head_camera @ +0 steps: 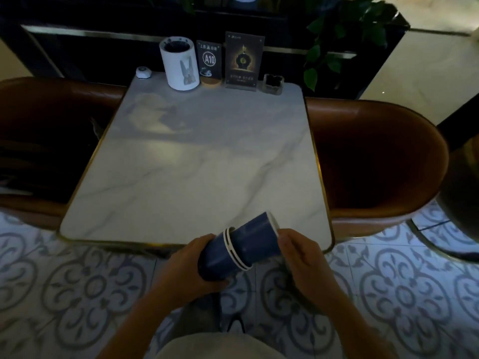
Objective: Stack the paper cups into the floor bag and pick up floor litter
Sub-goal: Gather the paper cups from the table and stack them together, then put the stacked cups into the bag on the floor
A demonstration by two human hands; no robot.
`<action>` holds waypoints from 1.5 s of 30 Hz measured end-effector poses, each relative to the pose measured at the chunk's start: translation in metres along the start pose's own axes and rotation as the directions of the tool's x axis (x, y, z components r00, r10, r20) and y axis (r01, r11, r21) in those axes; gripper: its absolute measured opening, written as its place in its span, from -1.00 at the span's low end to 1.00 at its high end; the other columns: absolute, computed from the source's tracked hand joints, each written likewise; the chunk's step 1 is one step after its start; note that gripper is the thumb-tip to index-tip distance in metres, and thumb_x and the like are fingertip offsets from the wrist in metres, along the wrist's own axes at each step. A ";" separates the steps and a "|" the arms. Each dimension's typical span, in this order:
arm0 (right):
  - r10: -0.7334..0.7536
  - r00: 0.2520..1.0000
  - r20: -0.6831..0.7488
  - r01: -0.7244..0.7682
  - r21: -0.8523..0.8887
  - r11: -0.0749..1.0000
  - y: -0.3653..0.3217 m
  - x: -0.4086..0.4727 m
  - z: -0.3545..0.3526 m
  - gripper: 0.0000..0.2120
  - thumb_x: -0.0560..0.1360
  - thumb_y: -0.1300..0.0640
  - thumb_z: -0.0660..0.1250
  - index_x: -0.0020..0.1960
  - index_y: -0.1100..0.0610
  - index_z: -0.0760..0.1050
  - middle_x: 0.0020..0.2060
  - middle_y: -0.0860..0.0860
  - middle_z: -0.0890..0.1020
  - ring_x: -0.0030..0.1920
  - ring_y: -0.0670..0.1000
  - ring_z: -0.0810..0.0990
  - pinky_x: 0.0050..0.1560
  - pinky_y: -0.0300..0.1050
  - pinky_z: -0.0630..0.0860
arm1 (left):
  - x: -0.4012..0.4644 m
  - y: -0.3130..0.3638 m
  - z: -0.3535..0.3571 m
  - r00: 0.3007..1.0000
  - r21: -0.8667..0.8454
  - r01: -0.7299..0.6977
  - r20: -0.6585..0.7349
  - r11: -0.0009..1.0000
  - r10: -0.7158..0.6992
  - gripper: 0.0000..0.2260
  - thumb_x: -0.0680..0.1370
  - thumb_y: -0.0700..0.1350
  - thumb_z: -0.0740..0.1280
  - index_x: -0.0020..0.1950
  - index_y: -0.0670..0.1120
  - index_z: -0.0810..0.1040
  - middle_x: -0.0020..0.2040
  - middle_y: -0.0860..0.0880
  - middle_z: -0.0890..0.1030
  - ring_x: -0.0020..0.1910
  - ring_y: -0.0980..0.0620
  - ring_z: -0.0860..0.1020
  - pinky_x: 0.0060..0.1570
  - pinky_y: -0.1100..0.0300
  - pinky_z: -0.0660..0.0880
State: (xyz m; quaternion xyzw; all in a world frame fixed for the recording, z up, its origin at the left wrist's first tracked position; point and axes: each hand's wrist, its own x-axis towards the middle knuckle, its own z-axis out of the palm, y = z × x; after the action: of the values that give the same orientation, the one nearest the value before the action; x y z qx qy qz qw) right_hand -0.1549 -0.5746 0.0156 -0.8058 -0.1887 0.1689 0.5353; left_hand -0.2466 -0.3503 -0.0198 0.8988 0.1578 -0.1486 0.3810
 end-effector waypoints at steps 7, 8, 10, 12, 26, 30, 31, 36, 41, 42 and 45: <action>-0.016 0.998 0.056 0.015 0.027 1.000 0.003 -0.039 -0.003 -0.70 0.60 -0.02 0.10 0.02 0.08 0.57 -0.11 -0.07 0.66 -0.03 -0.12 0.62 -0.04 -0.40 0.48 | -0.055 0.013 0.023 0.997 0.030 0.079 0.011 0.996 -0.080 -0.17 0.22 0.16 0.58 0.39 0.08 0.28 0.21 0.11 0.51 0.18 0.04 0.53 0.10 0.22 0.46; -0.014 0.998 0.056 0.014 0.011 1.000 0.005 -0.043 -0.003 -0.73 0.59 0.00 0.12 0.04 0.08 0.56 -0.12 -0.08 0.66 -0.03 -0.13 0.62 -0.04 -0.40 0.47 | -0.060 0.014 0.024 0.997 0.038 0.077 0.025 0.996 -0.078 -0.19 0.22 0.16 0.58 0.37 0.09 0.29 0.19 0.11 0.51 0.17 0.05 0.53 0.11 0.21 0.47; 0.019 0.998 0.062 -0.018 -0.018 1.000 0.008 -0.049 0.000 -0.77 0.58 -0.01 0.16 0.11 0.02 0.53 -0.03 -0.14 0.64 0.03 -0.18 0.60 0.01 -0.37 0.47 | -0.066 0.016 0.025 0.997 0.053 0.064 0.049 0.997 -0.066 -0.24 0.22 0.17 0.58 0.33 0.11 0.31 0.20 0.10 0.53 0.15 0.05 0.55 0.12 0.18 0.50; 0.066 0.993 0.095 -0.065 -0.013 0.998 0.005 -0.055 0.009 -0.76 0.58 -0.01 0.20 0.23 -0.04 0.46 0.13 -0.16 0.58 0.15 -0.22 0.53 0.14 -0.28 0.46 | -0.070 0.020 0.027 0.993 0.094 0.058 0.093 0.994 -0.067 -0.22 0.23 0.18 0.56 0.36 0.09 0.30 0.21 0.12 0.51 0.18 0.05 0.53 0.15 0.19 0.48; 0.237 0.898 0.370 -0.131 -0.290 0.948 0.020 -0.118 0.101 -0.14 0.33 -0.38 0.32 0.49 -0.08 0.10 0.46 -0.09 0.25 0.40 -0.10 0.26 0.36 -0.17 0.25 | -0.117 -0.039 0.047 0.929 0.053 0.016 0.369 0.998 -0.035 0.08 0.07 0.55 0.34 0.50 0.15 0.16 0.45 0.10 0.37 0.37 0.06 0.41 0.34 0.15 0.37; 0.372 0.875 0.309 -0.294 -0.272 0.916 0.019 -0.132 0.108 -0.26 0.34 -0.30 0.39 0.42 -0.12 0.23 0.31 -0.18 0.36 0.30 -0.12 0.37 0.18 -0.24 0.31 | -0.130 -0.059 0.052 0.916 -0.064 -0.023 0.398 0.998 0.046 -0.15 0.21 0.40 0.45 0.41 0.32 0.17 0.38 0.27 0.35 0.32 0.18 0.42 0.26 0.24 0.41; 0.401 0.868 0.292 -0.326 -0.273 0.905 0.019 -0.137 0.107 -0.34 0.38 -0.21 0.42 0.39 -0.12 0.25 0.25 -0.19 0.37 0.25 -0.13 0.39 0.14 -0.27 0.32 | -0.129 -0.065 0.052 0.917 -0.107 -0.026 0.392 0.994 0.066 -0.24 0.22 0.39 0.46 0.34 0.37 0.21 0.33 0.27 0.40 0.26 0.24 0.45 0.19 0.31 0.43; 0.539 0.839 0.077 -0.530 -0.114 0.840 0.036 -0.169 0.062 -0.54 0.43 -0.04 0.43 0.26 -0.14 0.33 0.09 -0.13 0.45 -0.02 -0.26 0.45 -0.23 -0.51 0.44 | -0.109 -0.061 0.054 0.907 -0.205 0.006 0.414 0.979 0.081 -0.26 0.14 0.46 0.43 0.26 0.27 0.39 0.12 0.23 0.56 0.07 0.26 0.55 0.04 0.31 0.52; 0.612 0.791 -0.006 -0.611 0.050 0.790 0.055 -0.176 0.049 -0.70 0.45 -0.05 0.40 0.10 -0.21 0.37 0.05 -0.08 0.53 -0.03 -0.23 0.50 -0.15 -0.39 0.46 | -0.100 -0.065 0.060 0.942 -0.385 0.171 0.334 0.907 -0.036 -0.61 0.33 0.06 0.54 0.10 0.14 0.53 0.02 0.29 0.63 0.08 0.16 0.60 0.04 0.20 0.54; 0.618 0.786 -0.018 -0.615 0.077 0.784 0.058 -0.177 0.049 -0.71 0.45 -0.07 0.40 0.10 -0.22 0.37 0.05 -0.11 0.53 -0.02 -0.22 0.51 -0.13 -0.37 0.46 | -0.096 -0.064 0.062 0.945 -0.402 0.203 0.320 0.893 -0.070 -0.68 0.38 -0.07 0.52 0.08 0.11 0.54 0.00 0.22 0.65 0.09 0.11 0.60 0.04 0.15 0.56; 0.641 0.761 -0.100 -0.626 0.143 0.767 0.077 -0.187 0.029 -0.66 0.44 -0.15 0.37 0.18 -0.16 0.41 0.08 -0.11 0.54 0.07 -0.12 0.55 0.05 -0.17 0.55 | -0.079 -0.040 0.083 0.939 -0.423 0.266 0.319 0.866 -0.133 -0.76 0.46 -0.16 0.46 0.09 0.04 0.55 0.03 0.05 0.63 0.05 0.03 0.60 -0.18 0.22 0.59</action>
State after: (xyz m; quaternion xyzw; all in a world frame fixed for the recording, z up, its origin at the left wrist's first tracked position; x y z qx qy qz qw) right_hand -0.3217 -0.6695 -0.0529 -0.8039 0.1423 0.2912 0.4987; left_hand -0.3465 -0.3982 -0.0694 0.7313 0.2261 -0.2710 0.5836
